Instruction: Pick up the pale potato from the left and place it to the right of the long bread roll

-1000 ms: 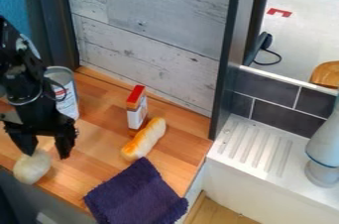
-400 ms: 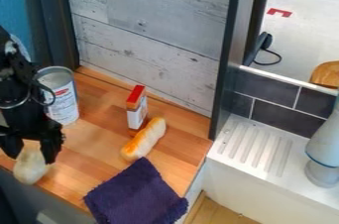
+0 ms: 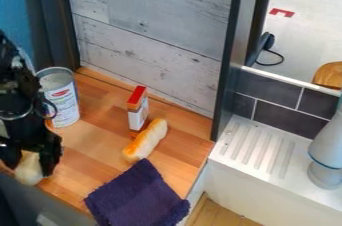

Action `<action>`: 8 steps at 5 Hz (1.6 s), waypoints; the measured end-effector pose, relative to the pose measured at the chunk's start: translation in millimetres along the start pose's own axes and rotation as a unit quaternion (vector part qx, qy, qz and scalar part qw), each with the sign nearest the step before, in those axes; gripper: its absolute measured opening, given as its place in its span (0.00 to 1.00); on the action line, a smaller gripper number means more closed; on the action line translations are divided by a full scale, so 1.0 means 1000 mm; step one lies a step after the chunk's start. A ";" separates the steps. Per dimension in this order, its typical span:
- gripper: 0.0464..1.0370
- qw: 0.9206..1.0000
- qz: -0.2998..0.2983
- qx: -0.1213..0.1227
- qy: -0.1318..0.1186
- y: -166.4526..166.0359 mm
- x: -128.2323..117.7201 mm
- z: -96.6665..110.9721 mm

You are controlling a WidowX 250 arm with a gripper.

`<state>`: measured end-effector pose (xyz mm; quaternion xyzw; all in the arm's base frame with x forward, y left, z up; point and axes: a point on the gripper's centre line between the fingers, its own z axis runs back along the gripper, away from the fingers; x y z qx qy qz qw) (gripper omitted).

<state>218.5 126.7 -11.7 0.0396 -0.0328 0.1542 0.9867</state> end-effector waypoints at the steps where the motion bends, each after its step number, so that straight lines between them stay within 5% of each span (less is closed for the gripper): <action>1: 0.94 1.000 -0.004 0.001 0.007 0.000 0.000 -0.010; 3: 0.83 1.000 -0.011 -0.014 0.009 -0.005 0.001 -0.019; 4: 0.83 0.999 -0.006 -0.032 0.000 -0.010 0.003 -0.003; 5: 0.83 0.997 0.005 -0.064 -0.042 -0.021 0.024 0.033; 6: 0.83 0.992 -0.032 -0.102 -0.071 -0.073 0.054 0.064; 8: 0.83 0.982 -0.065 -0.162 -0.074 -0.165 0.096 0.066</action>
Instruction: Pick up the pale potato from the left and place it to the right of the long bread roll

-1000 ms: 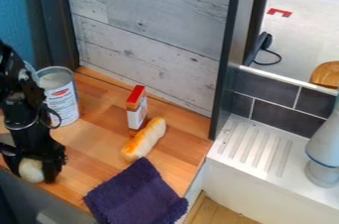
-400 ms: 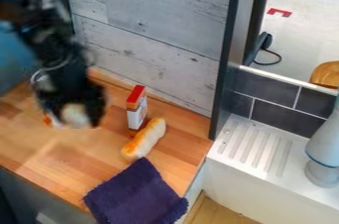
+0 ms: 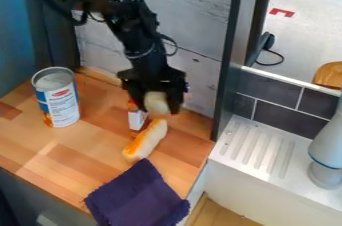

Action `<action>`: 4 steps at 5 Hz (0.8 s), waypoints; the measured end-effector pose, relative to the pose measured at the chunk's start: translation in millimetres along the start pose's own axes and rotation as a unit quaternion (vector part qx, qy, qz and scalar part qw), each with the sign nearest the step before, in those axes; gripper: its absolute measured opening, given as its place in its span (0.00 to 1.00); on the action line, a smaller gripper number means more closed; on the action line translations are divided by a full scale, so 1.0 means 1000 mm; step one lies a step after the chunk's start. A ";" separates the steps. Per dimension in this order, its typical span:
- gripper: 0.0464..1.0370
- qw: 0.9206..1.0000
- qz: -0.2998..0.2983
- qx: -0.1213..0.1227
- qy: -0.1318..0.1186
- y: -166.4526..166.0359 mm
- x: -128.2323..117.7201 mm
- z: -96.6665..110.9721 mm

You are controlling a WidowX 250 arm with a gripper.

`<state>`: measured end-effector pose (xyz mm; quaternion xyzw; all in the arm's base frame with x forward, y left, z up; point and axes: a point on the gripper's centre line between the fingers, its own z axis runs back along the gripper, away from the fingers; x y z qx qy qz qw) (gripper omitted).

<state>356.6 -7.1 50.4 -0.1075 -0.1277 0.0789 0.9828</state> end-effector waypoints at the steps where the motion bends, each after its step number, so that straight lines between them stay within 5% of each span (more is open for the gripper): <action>1: 0.83 1.000 0.015 -0.005 0.019 -0.014 0.004 -0.029; 2: 0.83 0.998 0.027 0.028 0.039 -0.020 -0.006 -0.043; 4: 0.83 0.998 0.031 0.038 0.038 -0.014 -0.015 -0.050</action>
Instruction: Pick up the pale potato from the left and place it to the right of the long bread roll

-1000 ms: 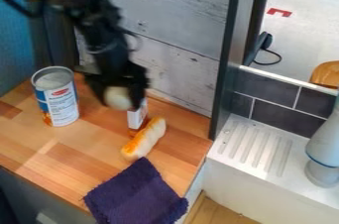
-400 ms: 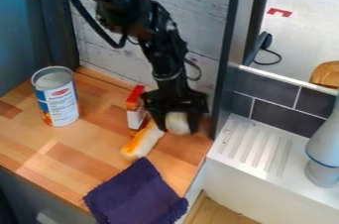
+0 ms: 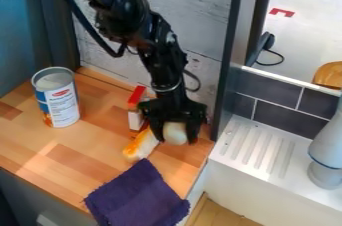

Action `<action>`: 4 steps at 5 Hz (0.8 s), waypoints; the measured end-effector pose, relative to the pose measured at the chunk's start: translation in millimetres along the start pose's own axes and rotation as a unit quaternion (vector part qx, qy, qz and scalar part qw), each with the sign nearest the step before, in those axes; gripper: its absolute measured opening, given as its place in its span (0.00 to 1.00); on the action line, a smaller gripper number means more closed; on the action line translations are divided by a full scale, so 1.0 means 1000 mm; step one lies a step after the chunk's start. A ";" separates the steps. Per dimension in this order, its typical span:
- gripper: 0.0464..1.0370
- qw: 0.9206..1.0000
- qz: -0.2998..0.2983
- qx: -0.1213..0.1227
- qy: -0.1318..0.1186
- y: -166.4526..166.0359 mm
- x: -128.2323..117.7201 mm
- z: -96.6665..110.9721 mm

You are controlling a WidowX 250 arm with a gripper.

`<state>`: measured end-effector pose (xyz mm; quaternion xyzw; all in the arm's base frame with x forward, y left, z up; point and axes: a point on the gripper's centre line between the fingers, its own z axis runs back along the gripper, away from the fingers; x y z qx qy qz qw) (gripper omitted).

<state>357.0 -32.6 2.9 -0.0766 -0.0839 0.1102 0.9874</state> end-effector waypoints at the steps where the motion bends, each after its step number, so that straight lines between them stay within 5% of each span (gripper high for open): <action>1: 0.83 1.000 -0.003 0.003 0.003 0.002 -0.005 -0.004; 4: 0.83 1.000 -0.012 0.023 0.011 0.005 -0.018 -0.021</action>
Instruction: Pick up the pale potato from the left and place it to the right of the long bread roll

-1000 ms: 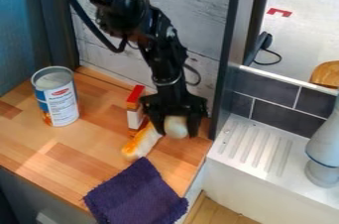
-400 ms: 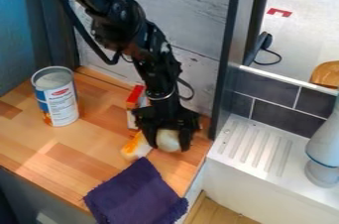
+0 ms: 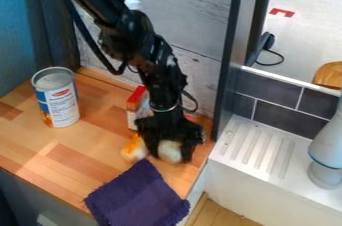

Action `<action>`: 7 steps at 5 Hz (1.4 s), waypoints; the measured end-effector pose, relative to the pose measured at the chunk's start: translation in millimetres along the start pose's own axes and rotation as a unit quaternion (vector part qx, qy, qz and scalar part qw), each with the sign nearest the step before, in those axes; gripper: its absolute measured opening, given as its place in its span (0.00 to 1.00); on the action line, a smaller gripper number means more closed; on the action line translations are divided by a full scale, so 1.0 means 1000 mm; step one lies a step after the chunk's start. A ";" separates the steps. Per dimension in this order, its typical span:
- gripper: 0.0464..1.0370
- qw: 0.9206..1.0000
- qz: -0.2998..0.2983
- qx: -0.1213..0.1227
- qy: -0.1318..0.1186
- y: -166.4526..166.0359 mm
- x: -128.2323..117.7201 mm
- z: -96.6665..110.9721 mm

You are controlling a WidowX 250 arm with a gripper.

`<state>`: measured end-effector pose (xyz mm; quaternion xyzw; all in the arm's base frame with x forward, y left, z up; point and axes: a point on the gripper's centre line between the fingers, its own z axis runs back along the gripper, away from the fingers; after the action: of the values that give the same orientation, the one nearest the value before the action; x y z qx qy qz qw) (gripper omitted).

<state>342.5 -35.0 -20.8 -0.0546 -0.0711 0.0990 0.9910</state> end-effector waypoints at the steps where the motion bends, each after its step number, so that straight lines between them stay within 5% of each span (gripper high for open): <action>1: 0.89 1.000 0.005 0.005 0.008 0.002 -0.003 -0.006; 2: 0.97 1.000 0.006 0.006 0.012 0.003 -0.008 -0.003; 4: 0.96 0.999 0.018 -0.007 -0.047 0.002 -0.017 0.066; 5: 0.96 0.998 0.029 -0.002 -0.056 0.010 -0.033 0.104; 6: 0.96 0.984 0.147 0.080 -0.057 0.026 -0.059 0.148; 7: 0.96 0.983 0.148 0.085 -0.060 0.026 -0.060 0.151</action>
<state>256.0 -7.5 116.9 0.0257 -0.1130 0.2535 0.9604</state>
